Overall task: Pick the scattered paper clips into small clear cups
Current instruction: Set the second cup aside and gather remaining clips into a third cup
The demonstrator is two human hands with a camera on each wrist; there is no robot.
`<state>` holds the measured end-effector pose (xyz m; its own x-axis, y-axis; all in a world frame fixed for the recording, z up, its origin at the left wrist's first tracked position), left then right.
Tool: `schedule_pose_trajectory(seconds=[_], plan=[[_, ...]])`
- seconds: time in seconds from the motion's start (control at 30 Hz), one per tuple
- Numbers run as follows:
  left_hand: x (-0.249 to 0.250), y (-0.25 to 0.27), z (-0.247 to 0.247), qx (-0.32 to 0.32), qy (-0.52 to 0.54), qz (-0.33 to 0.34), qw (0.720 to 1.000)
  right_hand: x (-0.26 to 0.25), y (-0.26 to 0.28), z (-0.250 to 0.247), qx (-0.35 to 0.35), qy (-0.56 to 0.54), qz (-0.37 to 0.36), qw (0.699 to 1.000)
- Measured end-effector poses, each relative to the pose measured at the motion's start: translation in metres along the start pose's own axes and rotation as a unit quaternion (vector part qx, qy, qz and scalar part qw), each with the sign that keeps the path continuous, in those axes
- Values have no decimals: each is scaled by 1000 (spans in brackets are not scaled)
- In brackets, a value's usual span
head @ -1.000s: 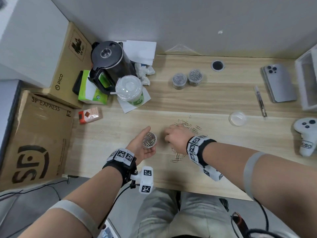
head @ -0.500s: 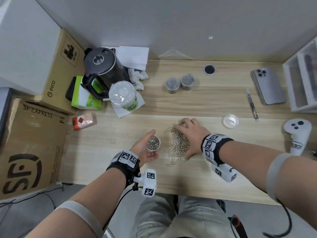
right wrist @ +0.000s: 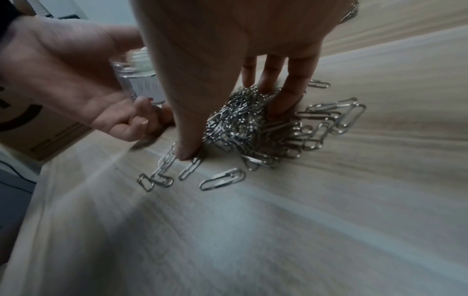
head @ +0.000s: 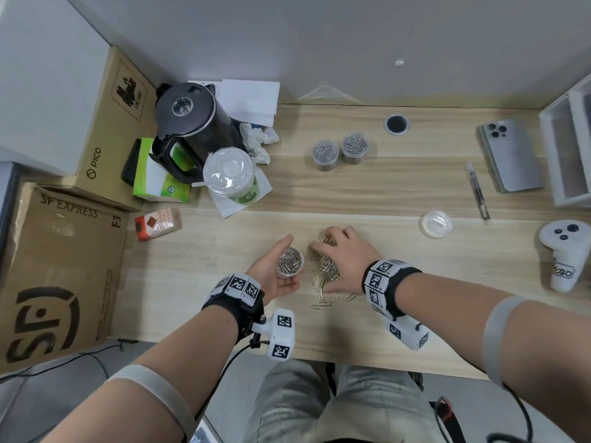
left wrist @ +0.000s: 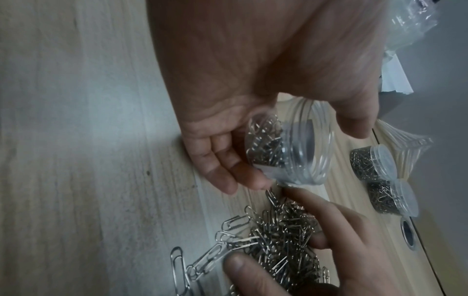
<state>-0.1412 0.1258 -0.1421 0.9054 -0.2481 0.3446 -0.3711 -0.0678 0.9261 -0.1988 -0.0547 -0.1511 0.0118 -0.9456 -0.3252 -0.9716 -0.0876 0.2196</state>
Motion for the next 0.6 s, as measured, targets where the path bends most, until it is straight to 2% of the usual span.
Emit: schedule_pose_trajectory(seconds=[0.33, 0.6], plan=[[4, -5, 1, -2, 2, -3, 1000, 9, -3, -2, -1, -100, -15, 995], [12, -2, 4, -14, 31, -25, 999, 16, -4, -12, 29, -165, 31, 985]])
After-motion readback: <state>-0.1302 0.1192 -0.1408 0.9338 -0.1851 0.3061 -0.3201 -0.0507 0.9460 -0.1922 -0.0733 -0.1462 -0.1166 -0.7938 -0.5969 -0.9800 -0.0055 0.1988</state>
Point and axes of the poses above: each hand's wrist, its own y-axis away from the middle knuckle, its own z-axis out of the palm, x = y × z, the point moved 2 cm from there along -y, towards the middle knuckle, and after that the axes turned 15 degrees about x, right-handed, at the moved point
